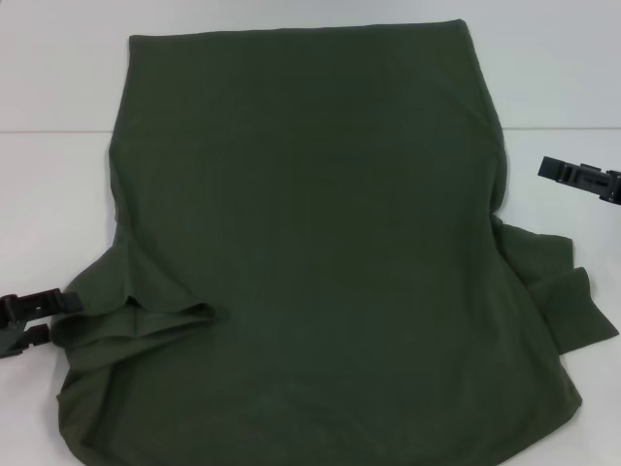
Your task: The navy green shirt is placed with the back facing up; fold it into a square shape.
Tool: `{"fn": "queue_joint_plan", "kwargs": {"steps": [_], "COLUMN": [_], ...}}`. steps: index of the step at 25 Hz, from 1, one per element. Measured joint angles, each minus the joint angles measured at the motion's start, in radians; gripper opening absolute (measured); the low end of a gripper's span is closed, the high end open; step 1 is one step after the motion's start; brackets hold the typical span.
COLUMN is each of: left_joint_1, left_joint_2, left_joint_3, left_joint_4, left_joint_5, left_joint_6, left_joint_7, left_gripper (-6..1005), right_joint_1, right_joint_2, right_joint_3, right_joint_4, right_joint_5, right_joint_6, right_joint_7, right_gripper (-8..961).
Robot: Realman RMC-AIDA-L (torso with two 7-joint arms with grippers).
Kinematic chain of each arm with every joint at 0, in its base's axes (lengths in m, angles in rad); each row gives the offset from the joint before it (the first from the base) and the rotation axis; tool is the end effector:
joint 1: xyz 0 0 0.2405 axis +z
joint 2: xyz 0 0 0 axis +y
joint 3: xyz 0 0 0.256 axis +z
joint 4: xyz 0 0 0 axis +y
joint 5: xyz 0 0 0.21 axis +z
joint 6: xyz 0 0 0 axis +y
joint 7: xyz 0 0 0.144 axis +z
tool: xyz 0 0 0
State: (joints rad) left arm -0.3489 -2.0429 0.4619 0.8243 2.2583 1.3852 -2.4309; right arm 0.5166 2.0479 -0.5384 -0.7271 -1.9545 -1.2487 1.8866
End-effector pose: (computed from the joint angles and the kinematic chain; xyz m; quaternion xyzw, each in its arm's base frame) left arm -0.3755 0.2942 0.0675 -0.6212 -0.7158 -0.2249 0.2264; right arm 0.3036 0.3752 0.0624 -0.7820 0.4672 0.2955 0.2880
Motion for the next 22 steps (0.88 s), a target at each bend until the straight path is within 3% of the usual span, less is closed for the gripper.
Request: {"fn": "queue_joint_plan", "kwargs": {"steps": [10,19,22], "left_joint_1": [-0.004,-0.005,-0.013], "left_joint_2": [-0.006,-0.004,-0.003], "left_joint_3": [0.028,0.026,0.028], "left_joint_4": [0.008,0.012,0.013], "left_joint_5": [0.0,-0.004,-0.002], "left_joint_6": [0.004,0.018,0.02], "left_joint_7": [-0.006,-0.009,-0.009], "left_gripper": [703,458,305], "right_joint_1": [-0.001,-0.003,-0.002], "right_joint_2": [0.0,0.0,0.0], "right_joint_3": [0.0,0.0,0.0], "right_joint_4": [0.0,0.0,0.0], "right_joint_5": [0.003,0.003,0.003], "right_joint_6": [0.0,0.003,0.001], "right_joint_7": [0.0,0.0,0.0], "right_gripper": [947,947,947]}}
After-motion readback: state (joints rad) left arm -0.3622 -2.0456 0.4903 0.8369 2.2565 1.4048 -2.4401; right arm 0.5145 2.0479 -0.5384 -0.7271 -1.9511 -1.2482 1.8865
